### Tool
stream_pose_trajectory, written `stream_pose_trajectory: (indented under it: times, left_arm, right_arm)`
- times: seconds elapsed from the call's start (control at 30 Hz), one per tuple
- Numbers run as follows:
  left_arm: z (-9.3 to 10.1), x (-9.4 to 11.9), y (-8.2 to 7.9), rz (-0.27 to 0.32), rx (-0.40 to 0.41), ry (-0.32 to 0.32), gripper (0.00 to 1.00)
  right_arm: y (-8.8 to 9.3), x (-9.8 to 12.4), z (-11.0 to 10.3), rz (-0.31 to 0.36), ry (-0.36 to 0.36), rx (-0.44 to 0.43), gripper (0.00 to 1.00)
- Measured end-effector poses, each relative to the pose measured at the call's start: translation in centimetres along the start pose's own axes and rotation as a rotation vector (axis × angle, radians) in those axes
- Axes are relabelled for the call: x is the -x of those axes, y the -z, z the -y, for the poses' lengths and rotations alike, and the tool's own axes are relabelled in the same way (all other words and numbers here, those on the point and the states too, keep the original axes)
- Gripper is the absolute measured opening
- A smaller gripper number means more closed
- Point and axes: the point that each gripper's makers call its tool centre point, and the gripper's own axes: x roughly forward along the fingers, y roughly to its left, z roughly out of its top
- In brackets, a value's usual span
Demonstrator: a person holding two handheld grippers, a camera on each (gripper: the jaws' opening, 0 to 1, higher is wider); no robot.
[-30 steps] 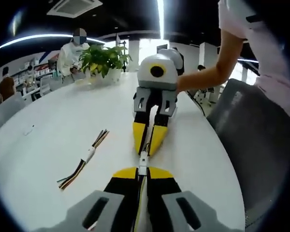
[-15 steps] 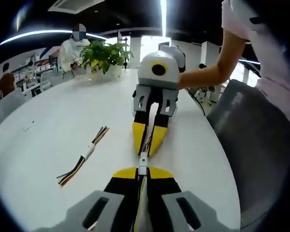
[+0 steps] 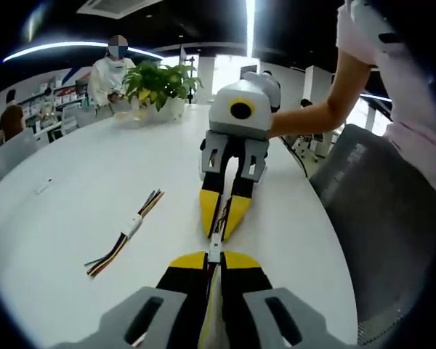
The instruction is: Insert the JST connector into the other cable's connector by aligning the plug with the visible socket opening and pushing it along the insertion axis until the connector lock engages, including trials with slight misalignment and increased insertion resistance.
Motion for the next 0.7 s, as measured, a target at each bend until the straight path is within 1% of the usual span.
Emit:
stream_pose_trajectory:
  times: [0.1,0.3,0.53,0.7]
  left_arm:
    - [0.08,-0.05,0.08,-0.004,-0.013,0.004,0.00]
    - [0.12,-0.07,0.07,-0.008,-0.039,0.002,0.00]
    - [0.28,-0.20,0.35,-0.020,-0.076,0.002,0.00]
    - [0.21,-0.06,0.22,-0.004,-0.079,0.002,0.00]
  right_arm:
    - [0.04,-0.08,-0.10,-0.008,-0.001,0.005,0.03]
    - [0.16,-0.05,-0.08,-0.013,0.001,-0.012,0.03]
    - [0.03,-0.04,-0.20,-0.003,-0.005,-0.039,0.03]
    - [-0.09,0.02,-0.16,0.013,-0.004,-0.064,0.03]
